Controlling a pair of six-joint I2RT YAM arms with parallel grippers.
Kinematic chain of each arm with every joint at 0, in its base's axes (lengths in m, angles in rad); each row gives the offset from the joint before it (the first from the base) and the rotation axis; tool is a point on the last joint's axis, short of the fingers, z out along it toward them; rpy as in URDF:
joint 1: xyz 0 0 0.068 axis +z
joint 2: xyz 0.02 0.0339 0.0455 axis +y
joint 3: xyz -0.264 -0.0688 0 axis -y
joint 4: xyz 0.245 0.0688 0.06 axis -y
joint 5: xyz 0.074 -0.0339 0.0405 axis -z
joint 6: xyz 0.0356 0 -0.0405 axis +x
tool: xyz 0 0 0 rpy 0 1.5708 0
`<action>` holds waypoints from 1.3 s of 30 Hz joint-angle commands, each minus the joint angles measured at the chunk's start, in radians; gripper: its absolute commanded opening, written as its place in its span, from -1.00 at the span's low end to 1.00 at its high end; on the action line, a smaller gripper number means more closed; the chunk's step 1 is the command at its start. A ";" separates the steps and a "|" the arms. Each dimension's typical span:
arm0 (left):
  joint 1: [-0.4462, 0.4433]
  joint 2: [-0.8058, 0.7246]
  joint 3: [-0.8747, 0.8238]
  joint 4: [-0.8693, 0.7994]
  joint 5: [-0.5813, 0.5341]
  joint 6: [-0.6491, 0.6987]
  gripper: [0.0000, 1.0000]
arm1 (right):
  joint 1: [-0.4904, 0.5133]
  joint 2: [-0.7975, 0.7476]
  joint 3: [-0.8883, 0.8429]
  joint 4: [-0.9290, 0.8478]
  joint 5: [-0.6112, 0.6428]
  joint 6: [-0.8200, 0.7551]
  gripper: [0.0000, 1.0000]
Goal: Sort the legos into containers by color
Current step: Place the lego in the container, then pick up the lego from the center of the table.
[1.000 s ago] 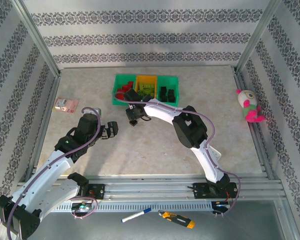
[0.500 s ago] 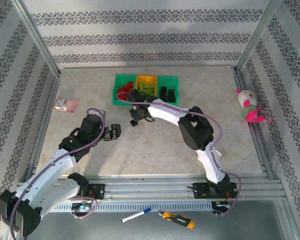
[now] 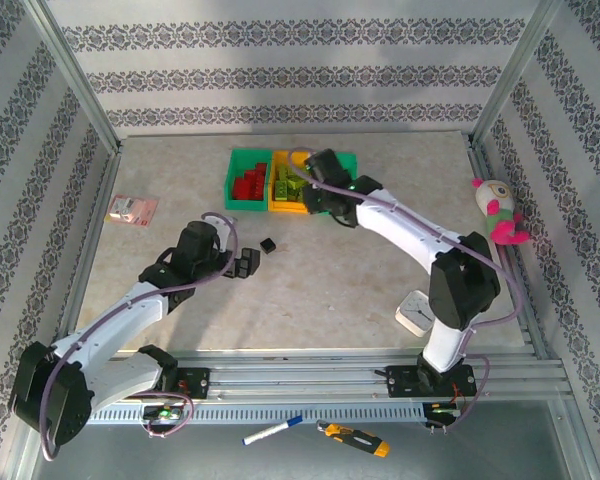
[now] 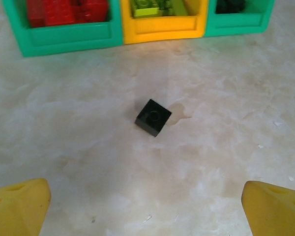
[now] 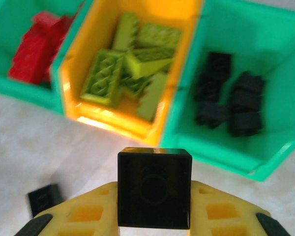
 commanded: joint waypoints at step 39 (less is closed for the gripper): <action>0.036 0.449 0.205 0.076 0.264 0.687 0.84 | -0.201 0.144 0.218 -0.075 -0.107 -0.033 0.49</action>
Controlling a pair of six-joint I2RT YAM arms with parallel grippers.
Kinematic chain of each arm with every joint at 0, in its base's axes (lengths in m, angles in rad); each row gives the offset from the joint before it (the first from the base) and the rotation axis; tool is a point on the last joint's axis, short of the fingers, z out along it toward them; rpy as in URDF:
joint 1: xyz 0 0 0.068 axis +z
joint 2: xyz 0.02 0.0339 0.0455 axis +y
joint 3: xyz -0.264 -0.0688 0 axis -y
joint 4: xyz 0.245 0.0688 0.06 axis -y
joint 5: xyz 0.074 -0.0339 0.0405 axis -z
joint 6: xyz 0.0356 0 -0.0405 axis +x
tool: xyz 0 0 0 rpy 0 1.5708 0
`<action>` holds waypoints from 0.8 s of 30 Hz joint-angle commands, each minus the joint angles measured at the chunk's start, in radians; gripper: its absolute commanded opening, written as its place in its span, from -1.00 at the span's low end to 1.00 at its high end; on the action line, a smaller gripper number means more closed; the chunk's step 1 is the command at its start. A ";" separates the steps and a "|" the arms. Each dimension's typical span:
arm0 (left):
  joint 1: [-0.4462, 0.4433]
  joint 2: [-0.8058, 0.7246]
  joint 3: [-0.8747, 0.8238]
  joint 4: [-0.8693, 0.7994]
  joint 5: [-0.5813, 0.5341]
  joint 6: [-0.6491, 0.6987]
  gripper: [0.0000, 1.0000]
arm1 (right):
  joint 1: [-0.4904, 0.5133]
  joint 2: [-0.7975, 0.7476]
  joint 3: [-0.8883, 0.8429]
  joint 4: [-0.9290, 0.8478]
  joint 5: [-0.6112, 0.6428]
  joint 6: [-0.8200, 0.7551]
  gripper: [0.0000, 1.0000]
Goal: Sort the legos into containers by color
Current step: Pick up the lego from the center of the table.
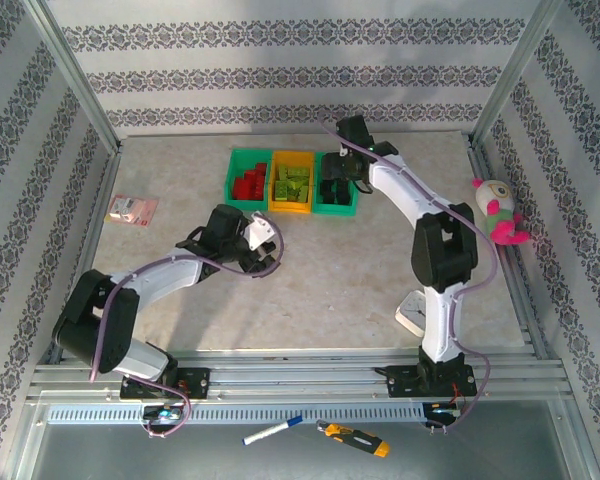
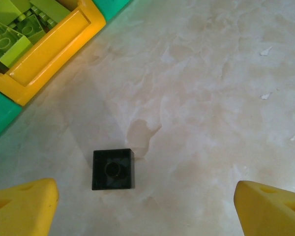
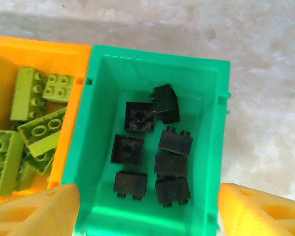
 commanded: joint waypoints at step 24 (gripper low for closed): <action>0.069 0.415 0.502 -0.558 -0.007 0.035 0.58 | 0.073 -0.358 -0.398 0.045 -0.003 0.115 0.55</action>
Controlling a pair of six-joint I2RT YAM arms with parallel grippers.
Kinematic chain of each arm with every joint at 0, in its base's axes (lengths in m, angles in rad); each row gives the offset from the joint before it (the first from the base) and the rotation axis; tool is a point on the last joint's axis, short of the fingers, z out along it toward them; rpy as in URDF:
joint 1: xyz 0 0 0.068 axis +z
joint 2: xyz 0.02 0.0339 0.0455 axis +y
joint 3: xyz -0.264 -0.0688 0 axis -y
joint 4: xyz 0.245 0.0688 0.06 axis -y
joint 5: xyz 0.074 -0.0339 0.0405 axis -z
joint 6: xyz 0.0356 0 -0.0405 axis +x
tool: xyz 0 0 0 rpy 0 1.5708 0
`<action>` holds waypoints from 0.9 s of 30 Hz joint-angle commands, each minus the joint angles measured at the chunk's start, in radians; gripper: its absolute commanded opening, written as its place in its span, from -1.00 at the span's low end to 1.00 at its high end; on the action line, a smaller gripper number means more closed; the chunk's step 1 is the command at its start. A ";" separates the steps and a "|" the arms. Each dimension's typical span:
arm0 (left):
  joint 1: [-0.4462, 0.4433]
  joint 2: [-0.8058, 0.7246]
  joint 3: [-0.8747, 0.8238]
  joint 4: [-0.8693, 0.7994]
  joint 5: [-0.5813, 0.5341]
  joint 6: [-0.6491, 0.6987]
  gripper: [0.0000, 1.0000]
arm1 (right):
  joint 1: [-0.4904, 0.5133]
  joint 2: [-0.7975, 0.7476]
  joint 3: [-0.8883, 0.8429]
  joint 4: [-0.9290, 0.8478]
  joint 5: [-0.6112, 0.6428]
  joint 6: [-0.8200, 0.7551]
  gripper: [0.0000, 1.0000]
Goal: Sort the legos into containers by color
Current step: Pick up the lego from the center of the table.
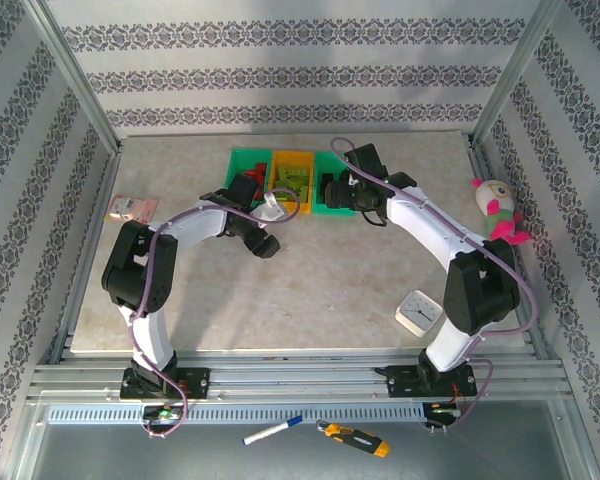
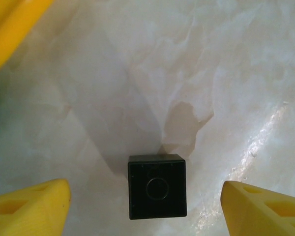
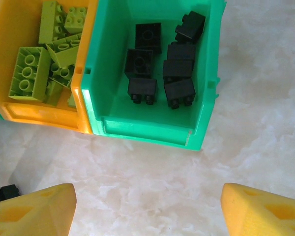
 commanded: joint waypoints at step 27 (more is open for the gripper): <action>-0.007 -0.006 -0.004 0.011 0.001 -0.059 -0.48 | 0.025 -0.086 -0.053 -0.004 0.046 0.045 0.55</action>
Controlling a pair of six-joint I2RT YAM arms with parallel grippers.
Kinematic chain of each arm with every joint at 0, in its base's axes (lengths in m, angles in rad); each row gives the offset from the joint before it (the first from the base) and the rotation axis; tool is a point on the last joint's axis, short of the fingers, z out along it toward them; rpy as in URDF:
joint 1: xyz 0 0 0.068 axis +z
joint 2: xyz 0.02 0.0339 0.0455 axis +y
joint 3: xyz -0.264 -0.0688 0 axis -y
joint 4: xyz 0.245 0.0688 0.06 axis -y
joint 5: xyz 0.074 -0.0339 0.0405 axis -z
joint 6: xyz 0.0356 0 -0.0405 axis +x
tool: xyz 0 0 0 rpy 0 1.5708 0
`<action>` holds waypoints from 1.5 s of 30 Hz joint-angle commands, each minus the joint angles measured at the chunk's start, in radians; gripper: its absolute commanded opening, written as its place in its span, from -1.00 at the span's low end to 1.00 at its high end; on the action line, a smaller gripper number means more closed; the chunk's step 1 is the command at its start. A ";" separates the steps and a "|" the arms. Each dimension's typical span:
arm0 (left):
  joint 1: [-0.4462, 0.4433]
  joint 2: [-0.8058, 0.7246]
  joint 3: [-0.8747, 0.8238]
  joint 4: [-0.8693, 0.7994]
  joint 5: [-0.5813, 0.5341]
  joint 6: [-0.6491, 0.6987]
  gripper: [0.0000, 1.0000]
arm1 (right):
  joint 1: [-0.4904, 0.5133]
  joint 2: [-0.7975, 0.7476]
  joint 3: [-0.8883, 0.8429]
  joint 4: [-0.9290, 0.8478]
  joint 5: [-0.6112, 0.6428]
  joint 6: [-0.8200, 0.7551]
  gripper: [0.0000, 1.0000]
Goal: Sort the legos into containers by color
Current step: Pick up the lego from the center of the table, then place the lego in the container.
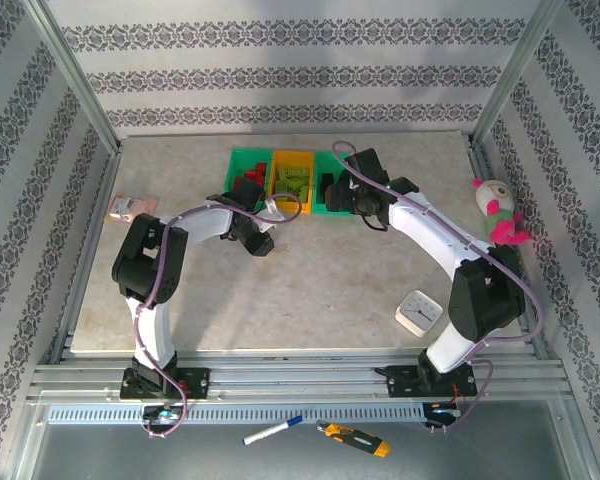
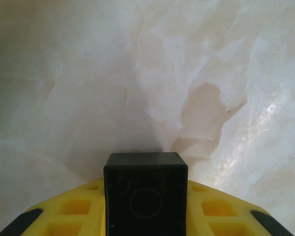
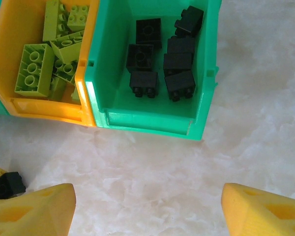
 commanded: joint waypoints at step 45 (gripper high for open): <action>-0.145 0.463 0.846 0.338 0.004 -0.193 -0.37 | -0.046 -0.458 -0.257 -0.021 0.028 0.116 0.59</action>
